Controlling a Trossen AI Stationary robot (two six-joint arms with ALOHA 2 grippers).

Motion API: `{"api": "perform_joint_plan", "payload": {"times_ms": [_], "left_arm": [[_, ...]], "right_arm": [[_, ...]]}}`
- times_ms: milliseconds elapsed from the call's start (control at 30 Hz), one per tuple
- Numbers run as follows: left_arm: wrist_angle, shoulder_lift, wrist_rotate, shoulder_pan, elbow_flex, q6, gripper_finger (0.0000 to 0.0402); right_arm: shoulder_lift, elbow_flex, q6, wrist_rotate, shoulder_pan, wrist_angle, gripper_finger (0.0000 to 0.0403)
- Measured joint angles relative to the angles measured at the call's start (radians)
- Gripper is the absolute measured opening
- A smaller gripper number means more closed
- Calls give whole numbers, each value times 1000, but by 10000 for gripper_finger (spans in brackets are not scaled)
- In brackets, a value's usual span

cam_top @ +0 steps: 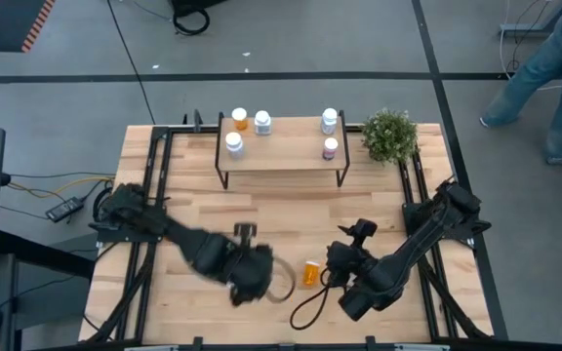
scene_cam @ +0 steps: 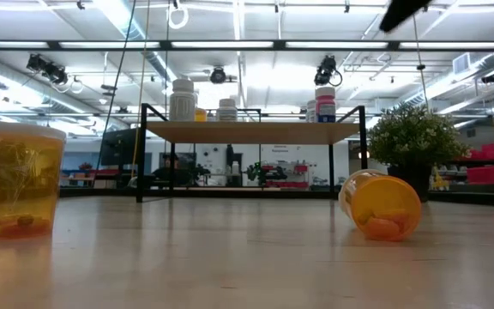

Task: Pick and place medicine bottles onto shelf by color
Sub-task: Put the left yellow pill bottle on the shelf

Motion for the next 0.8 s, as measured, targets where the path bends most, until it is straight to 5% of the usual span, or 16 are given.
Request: {"api": "perform_joint_plan", "payload": {"times_ms": [433, 633, 800], "left_arm": [[125, -244, 101, -140, -434, -403, 10], [195, -282, 139, -194, -523, -509, 11], [188, -282, 139, -193, -520, -540, 66]], "right_arm": [[-123, 0, -1, 199, -1, 189, 312], [-123, 0, -11, 221, -7, 197, 312], [-122, 0, -41, 221, -7, 197, 312]]}}
